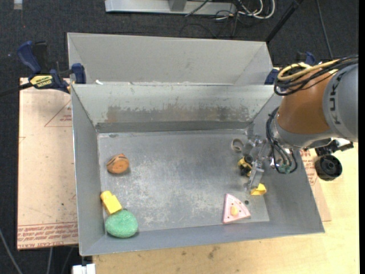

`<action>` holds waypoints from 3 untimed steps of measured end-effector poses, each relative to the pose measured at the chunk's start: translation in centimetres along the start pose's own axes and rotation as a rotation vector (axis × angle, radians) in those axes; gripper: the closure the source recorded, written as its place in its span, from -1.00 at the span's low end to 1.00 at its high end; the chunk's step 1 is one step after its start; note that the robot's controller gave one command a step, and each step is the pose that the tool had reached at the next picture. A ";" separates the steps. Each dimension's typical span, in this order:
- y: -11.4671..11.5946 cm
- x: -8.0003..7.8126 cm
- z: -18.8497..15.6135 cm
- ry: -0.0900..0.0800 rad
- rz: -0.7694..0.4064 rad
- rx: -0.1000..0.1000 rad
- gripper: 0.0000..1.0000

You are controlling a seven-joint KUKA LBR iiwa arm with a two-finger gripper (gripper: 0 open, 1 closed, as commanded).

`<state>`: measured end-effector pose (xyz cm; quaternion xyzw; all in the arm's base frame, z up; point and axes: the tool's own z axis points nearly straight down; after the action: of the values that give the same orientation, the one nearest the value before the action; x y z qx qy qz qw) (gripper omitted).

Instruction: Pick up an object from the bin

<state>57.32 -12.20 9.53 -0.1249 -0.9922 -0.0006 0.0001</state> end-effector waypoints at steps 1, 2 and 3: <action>-2.3 -1.1 -0.5 -0.005 -0.045 0.000 -1.00; -1.9 0.4 2.0 -0.003 0.158 0.000 -1.00; -2.4 -1.8 2.4 0.003 0.486 -0.007 1.00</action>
Offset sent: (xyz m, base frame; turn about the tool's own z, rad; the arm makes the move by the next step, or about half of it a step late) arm -0.0121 -0.0160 -0.0253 0.1587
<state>58.47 -14.96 7.10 -0.3599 -0.9330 -0.0042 0.0013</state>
